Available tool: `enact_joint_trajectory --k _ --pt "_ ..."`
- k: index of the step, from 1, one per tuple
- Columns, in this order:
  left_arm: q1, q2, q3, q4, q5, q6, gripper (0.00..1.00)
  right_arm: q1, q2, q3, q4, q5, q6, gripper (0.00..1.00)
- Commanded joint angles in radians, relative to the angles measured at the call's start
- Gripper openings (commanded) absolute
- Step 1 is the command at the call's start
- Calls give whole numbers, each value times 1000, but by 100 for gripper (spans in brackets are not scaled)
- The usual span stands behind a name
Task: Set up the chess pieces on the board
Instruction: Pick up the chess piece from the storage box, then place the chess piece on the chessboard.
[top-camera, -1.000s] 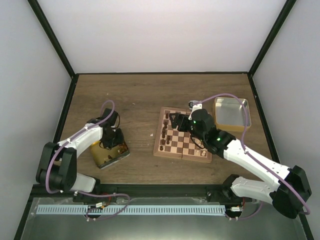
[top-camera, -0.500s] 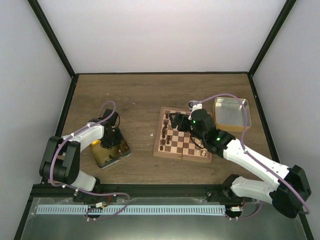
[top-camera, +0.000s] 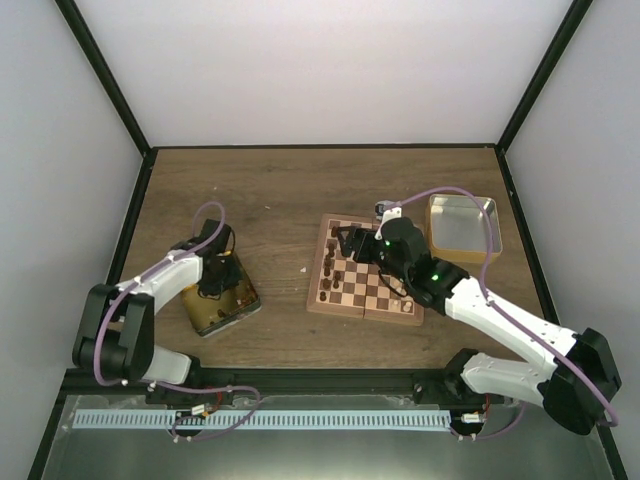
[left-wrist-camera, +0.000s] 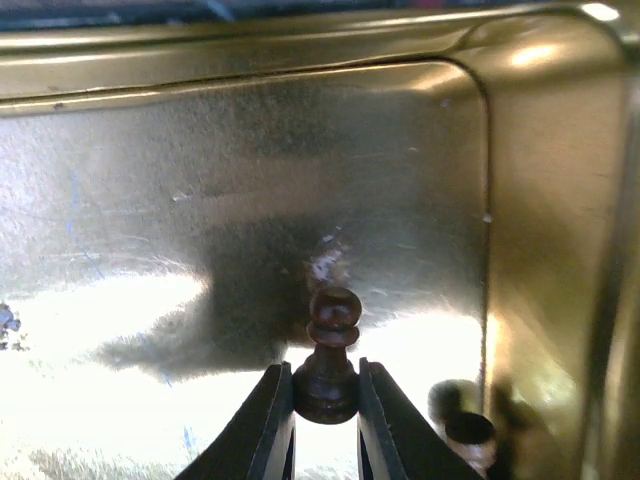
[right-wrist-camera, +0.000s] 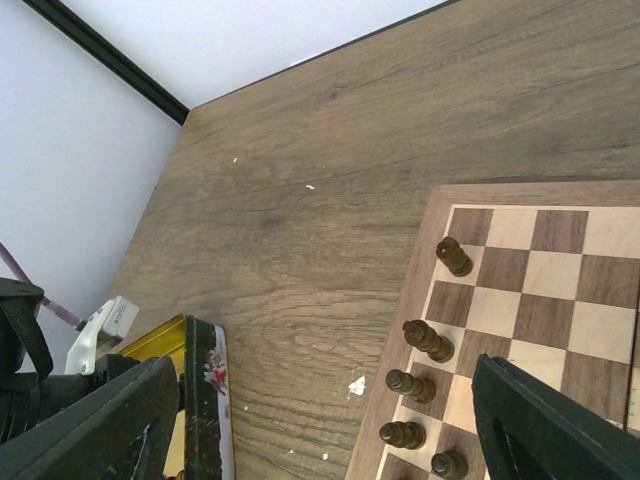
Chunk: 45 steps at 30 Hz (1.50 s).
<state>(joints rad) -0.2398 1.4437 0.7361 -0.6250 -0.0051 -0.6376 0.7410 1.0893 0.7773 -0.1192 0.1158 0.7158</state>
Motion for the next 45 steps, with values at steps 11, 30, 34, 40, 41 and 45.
enact_joint_trajectory --k 11,30,34,40,41,45 --pt "-13 -283 -13 26 230 27 17 -3 198 136 128 -459 -90 84" --pt "-250 -320 -44 467 561 106 19 -109 373 273 -10 -795 -57 79" --pt "-277 -316 -57 527 619 143 18 -127 400 306 -87 -858 -114 74" --pt "-290 -297 -61 567 694 147 18 -127 428 322 -87 -962 -99 67" --pt "-292 -296 -65 578 697 146 18 -126 432 320 -72 -979 -88 66" --pt "-293 -290 -58 554 697 168 18 -127 460 335 -71 -1015 -79 59"
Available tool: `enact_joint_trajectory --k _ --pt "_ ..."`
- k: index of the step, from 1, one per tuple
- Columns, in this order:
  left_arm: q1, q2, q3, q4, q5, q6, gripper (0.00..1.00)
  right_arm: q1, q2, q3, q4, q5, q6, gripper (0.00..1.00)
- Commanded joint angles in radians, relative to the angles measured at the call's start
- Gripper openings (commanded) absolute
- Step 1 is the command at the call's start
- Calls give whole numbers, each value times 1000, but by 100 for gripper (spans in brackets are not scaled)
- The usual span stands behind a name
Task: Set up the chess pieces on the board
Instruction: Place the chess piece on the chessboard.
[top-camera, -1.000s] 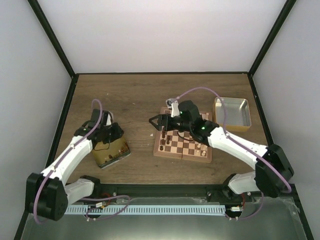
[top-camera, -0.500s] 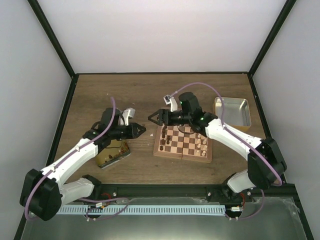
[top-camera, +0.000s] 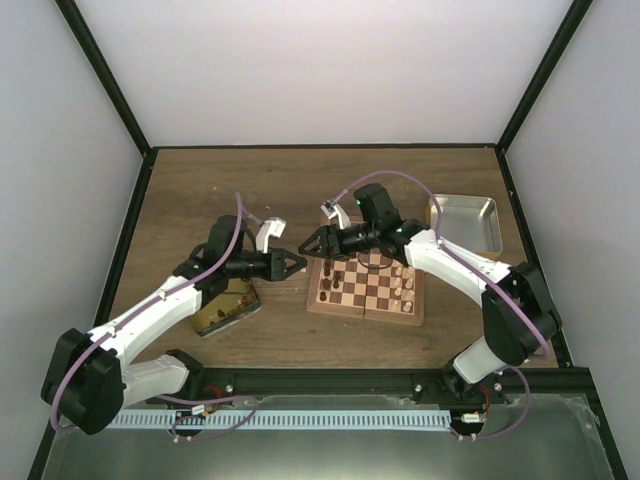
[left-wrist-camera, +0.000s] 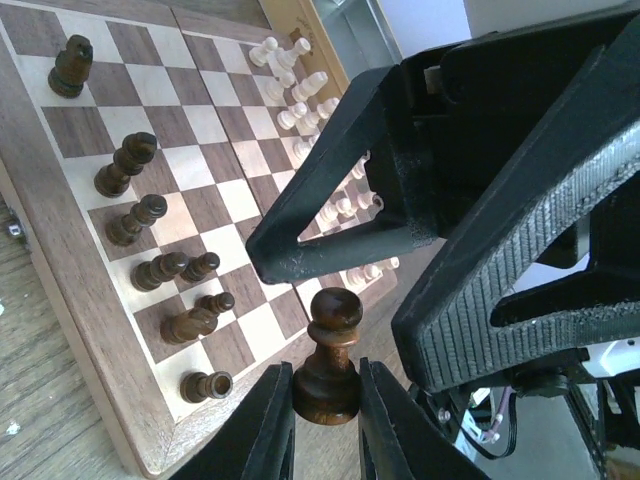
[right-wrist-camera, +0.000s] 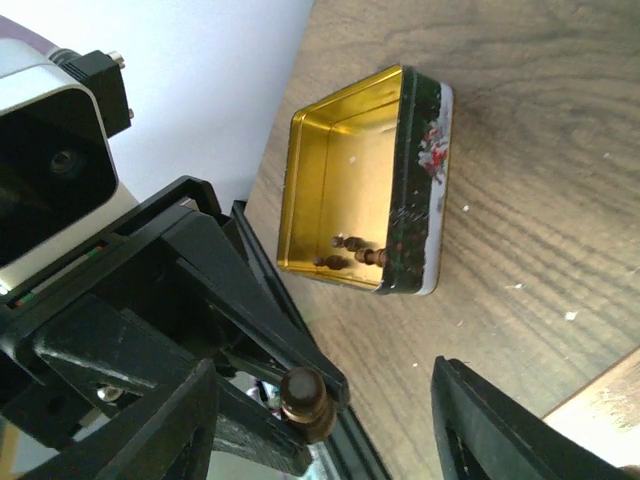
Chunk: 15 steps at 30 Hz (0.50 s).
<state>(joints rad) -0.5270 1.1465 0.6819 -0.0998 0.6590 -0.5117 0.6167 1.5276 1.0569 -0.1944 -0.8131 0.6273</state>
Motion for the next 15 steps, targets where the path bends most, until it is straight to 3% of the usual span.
enact_joint_trajectory --k 1,7,15 --pt "-5 7 -1 22 29 46 18 -3 24 57 6 -94 10 56" --pt "-7 5 0 20 28 48 18 -4 26 54 -2 -109 4 36" --pt "-7 9 17 -2 9 55 18 -3 38 67 -4 -109 -1 23"
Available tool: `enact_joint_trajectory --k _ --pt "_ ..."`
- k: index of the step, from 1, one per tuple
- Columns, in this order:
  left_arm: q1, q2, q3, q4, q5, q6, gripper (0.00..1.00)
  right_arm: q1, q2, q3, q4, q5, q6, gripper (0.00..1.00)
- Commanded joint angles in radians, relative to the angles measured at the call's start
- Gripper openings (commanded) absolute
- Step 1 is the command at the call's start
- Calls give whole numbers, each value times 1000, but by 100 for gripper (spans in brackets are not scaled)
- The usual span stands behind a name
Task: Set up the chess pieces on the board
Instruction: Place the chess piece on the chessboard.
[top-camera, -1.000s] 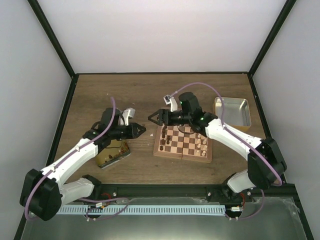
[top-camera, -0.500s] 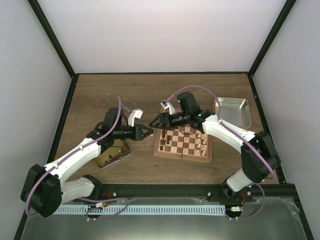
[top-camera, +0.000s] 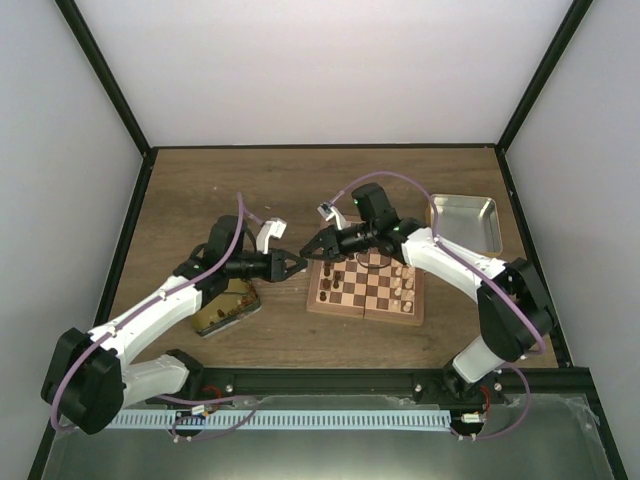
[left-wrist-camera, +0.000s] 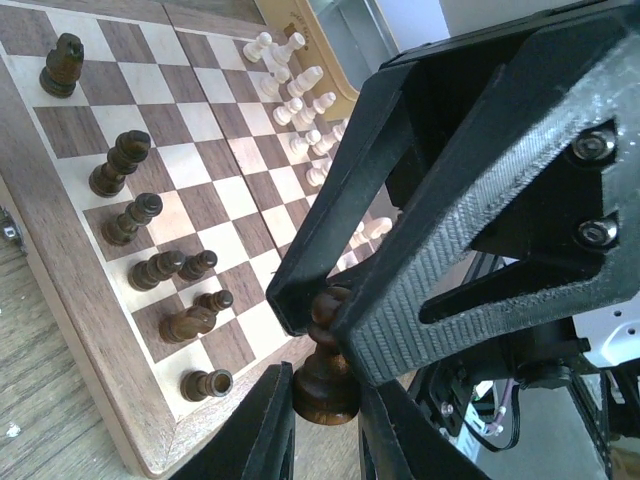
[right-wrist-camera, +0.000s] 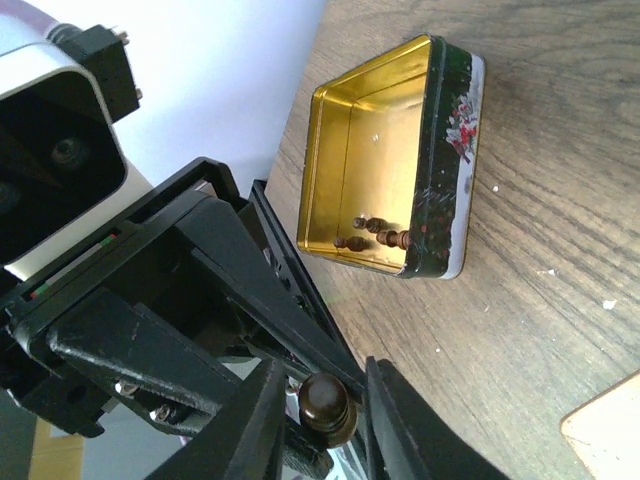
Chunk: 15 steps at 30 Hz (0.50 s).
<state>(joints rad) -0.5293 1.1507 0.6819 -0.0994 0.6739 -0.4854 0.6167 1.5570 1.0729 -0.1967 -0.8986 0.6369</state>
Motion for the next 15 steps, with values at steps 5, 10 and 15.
enact_joint_trajectory --k 5,10,15 --pt "-5 15 39 -20 -24 27 20 -3 -13 40 29 32 3 14" --pt "-5 23 59 -27 -51 -2 46 -3 -100 -32 115 214 22 14" --pt "-3 19 82 -55 -131 -11 61 -2 -186 -110 134 524 -54 14"
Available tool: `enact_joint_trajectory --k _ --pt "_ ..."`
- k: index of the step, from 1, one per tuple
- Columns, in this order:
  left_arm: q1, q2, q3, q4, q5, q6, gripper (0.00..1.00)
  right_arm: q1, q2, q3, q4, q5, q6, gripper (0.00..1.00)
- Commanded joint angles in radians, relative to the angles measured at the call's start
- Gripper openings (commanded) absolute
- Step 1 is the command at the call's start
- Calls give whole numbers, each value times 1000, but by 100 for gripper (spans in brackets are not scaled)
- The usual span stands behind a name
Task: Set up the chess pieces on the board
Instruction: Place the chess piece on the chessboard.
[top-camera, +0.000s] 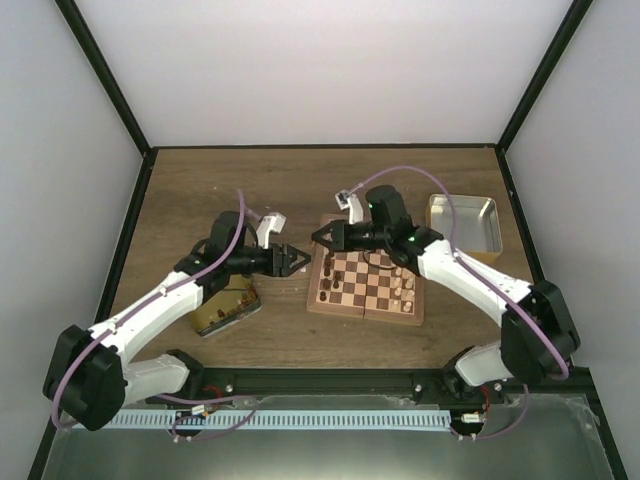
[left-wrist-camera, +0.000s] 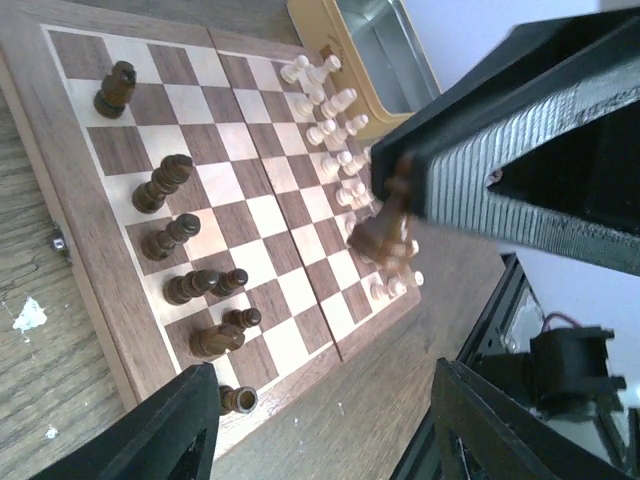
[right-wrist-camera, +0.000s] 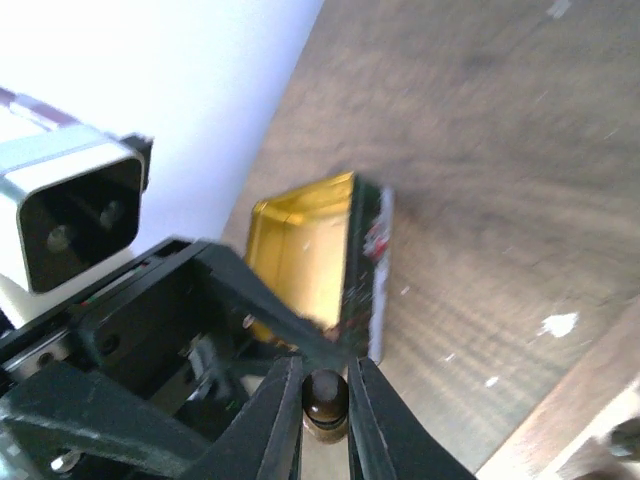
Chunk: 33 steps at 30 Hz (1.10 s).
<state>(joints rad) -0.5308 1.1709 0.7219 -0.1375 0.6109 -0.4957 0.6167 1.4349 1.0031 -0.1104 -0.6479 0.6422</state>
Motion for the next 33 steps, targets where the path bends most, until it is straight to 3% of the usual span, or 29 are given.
enact_joint_trajectory --k 1,5,10,15,33 --pt "-1 -3 52 -29 -89 -2 61 -2 -74 -55 45 349 -81 14" --pt "0 -11 88 -92 -209 -10 62 -1 -109 -148 100 580 -176 14" --pt "1 -37 90 -90 -316 -57 61 -3 -54 -177 185 754 -222 14" --pt "2 -69 71 -87 -378 -107 62 -9 92 -123 196 796 -231 14" --pt "2 -64 35 -71 -346 -133 62 -26 375 5 316 879 -272 14"
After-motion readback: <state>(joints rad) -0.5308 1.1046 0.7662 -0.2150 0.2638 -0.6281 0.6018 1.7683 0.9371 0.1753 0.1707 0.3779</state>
